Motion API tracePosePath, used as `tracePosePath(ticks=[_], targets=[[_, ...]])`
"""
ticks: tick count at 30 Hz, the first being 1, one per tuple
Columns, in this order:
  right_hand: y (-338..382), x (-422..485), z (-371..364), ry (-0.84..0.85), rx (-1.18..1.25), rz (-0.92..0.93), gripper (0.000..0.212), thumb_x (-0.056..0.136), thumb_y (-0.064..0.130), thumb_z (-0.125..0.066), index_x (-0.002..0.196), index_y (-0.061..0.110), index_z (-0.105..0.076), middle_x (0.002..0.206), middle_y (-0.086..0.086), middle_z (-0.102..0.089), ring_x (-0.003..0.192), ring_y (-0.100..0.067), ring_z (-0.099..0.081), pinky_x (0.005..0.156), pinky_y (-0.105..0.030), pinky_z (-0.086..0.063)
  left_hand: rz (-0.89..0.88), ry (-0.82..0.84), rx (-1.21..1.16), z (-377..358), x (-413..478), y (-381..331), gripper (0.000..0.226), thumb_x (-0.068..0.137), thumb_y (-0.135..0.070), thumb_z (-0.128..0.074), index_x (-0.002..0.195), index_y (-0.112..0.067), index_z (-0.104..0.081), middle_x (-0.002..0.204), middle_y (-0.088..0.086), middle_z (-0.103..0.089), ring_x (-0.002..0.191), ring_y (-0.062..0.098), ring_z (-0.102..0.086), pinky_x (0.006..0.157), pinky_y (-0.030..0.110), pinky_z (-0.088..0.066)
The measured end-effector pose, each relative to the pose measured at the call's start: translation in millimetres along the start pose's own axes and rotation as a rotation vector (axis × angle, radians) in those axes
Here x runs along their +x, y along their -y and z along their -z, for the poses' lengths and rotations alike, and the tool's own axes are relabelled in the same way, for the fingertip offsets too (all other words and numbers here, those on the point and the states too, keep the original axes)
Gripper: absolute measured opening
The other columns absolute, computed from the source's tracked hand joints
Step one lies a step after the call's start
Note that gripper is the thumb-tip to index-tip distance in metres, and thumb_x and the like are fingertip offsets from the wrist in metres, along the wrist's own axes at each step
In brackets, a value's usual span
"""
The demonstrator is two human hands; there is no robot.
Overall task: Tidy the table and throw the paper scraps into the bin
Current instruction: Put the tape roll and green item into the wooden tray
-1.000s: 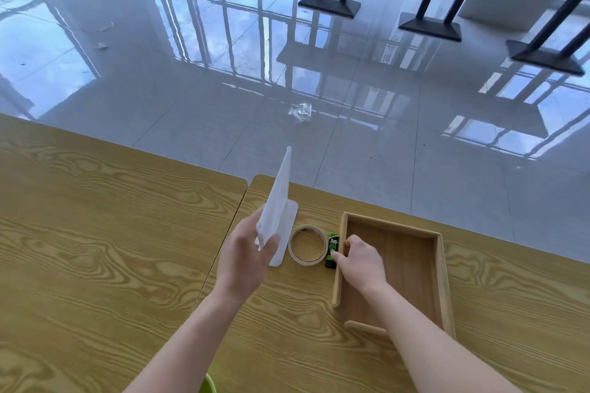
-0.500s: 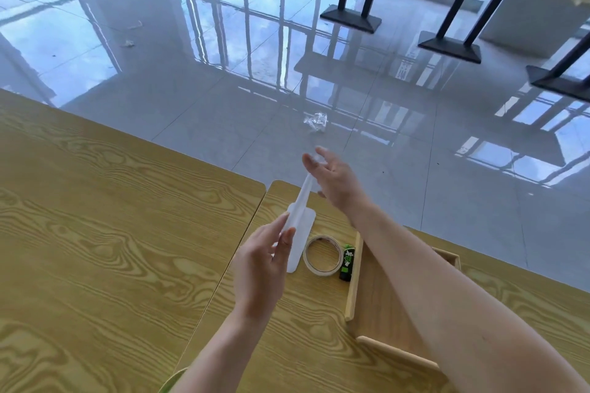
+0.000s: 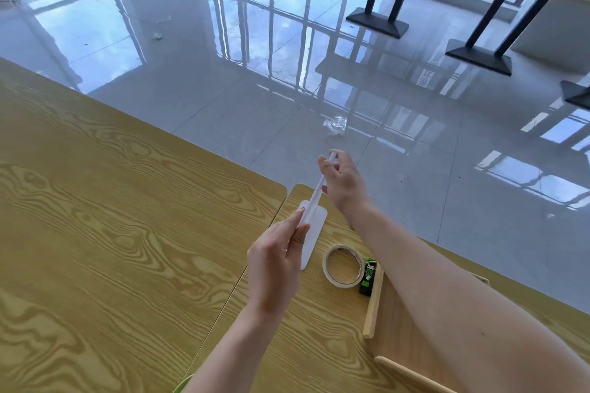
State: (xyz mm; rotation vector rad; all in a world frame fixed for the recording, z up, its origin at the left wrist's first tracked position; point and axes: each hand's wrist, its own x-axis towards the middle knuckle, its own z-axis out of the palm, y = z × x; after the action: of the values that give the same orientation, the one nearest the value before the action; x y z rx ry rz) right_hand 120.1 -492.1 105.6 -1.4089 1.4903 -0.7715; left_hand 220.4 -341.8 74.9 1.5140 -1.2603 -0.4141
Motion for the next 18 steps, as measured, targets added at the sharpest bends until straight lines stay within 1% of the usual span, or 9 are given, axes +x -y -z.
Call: tracePosePath(ticks=[2, 4, 7, 8, 9, 10, 11, 13, 18], targets=[[2, 4, -4, -0.014, 0.025, -0.010, 0.038, 0.098, 0.045, -0.048, 0.123, 0.017, -0.051, 0.100, -0.001, -0.052, 0.099, -0.020, -0.055, 0.094, -0.057, -0.050, 0.006, -0.014, 0.000, 0, 4, 2, 0.029, 0.095, -0.025, -0.062, 0.123, -0.020, -0.067, 0.100, -0.019, -0.069, 0.087, 0.001, -0.067, 0.070, 0.029, -0.056], [3, 6, -8, -0.028, 0.058, -0.022, 0.034, 0.099, 0.043, -0.048, 0.114, 0.014, -0.053, 0.094, 0.000, -0.050, 0.090, -0.018, -0.052, 0.092, -0.059, -0.050, 0.007, -0.024, 0.008, 0, 6, 4, 0.030, 0.095, -0.026, -0.061, 0.124, -0.020, -0.067, 0.101, -0.015, -0.072, 0.087, 0.002, -0.067, 0.070, 0.030, -0.056], [9, 7, -13, -0.036, 0.067, -0.032, 0.031, 0.099, 0.044, -0.048, 0.113, 0.017, -0.054, 0.092, 0.002, -0.052, 0.099, -0.027, -0.058, 0.093, -0.056, -0.052, 0.021, -0.046, 0.015, 1, 9, 7, 0.031, 0.095, -0.031, -0.059, 0.123, -0.021, -0.067, 0.101, -0.011, -0.074, 0.087, 0.002, -0.067, 0.070, 0.030, -0.056], [10, 7, -15, -0.037, 0.071, -0.035, 0.032, 0.099, 0.044, -0.048, 0.113, 0.015, -0.054, 0.094, -0.003, -0.055, 0.106, -0.032, -0.059, 0.092, -0.057, -0.052, 0.031, -0.054, 0.009, 1, 10, 7, 0.031, 0.095, -0.031, -0.059, 0.123, -0.021, -0.068, 0.101, -0.011, -0.074, 0.088, 0.002, -0.067, 0.070, 0.030, -0.056], [11, 8, -16, -0.040, 0.080, -0.037, 0.035, 0.099, 0.043, -0.048, 0.114, 0.012, -0.054, 0.100, -0.013, -0.057, 0.110, -0.036, -0.057, 0.091, -0.058, -0.052, 0.038, -0.062, 0.002, 1, 11, 8, 0.031, 0.095, -0.031, -0.059, 0.122, -0.020, -0.068, 0.103, -0.011, -0.074, 0.089, 0.001, -0.067, 0.071, 0.030, -0.056], [12, 9, -18, -0.045, 0.087, -0.041, 0.037, 0.099, 0.042, -0.048, 0.114, 0.008, -0.052, 0.109, -0.023, -0.057, 0.112, -0.039, -0.055, 0.090, -0.060, -0.051, 0.044, -0.072, -0.005, 1, 12, 9, 0.031, 0.094, -0.031, -0.059, 0.122, -0.020, -0.068, 0.104, -0.011, -0.074, 0.092, 0.000, -0.067, 0.073, 0.029, -0.056], [13, 9, -19, -0.051, 0.090, -0.044, 0.039, 0.099, 0.042, -0.048, 0.114, 0.006, -0.051, 0.118, -0.027, -0.054, 0.113, -0.041, -0.053, 0.090, -0.062, -0.050, 0.051, -0.084, -0.013, 1, 14, 9, 0.030, 0.094, -0.030, -0.060, 0.121, -0.020, -0.069, 0.106, -0.011, -0.074, 0.094, -0.001, -0.067, 0.075, 0.028, -0.056], [13, 10, -22, -0.059, 0.098, -0.050, 0.040, 0.099, 0.043, -0.048, 0.115, 0.006, -0.050, 0.125, -0.026, -0.051, 0.114, -0.041, -0.052, 0.092, -0.062, -0.049, 0.065, -0.102, -0.035, 1, 17, 11, 0.029, 0.094, -0.028, -0.061, 0.120, -0.020, -0.069, 0.108, -0.010, -0.073, 0.097, -0.002, -0.066, 0.078, 0.026, -0.056], [14, 13, -26, -0.059, 0.132, -0.049, 0.039, 0.098, 0.045, -0.048, 0.113, 0.010, -0.050, 0.123, -0.022, -0.052, 0.114, -0.038, -0.053, 0.095, -0.060, -0.049, 0.047, -0.099, -0.042, 3, 20, 16, 0.027, 0.094, -0.025, -0.063, 0.120, -0.019, -0.069, 0.107, -0.013, -0.072, 0.096, -0.001, -0.066, 0.077, 0.028, -0.056]])
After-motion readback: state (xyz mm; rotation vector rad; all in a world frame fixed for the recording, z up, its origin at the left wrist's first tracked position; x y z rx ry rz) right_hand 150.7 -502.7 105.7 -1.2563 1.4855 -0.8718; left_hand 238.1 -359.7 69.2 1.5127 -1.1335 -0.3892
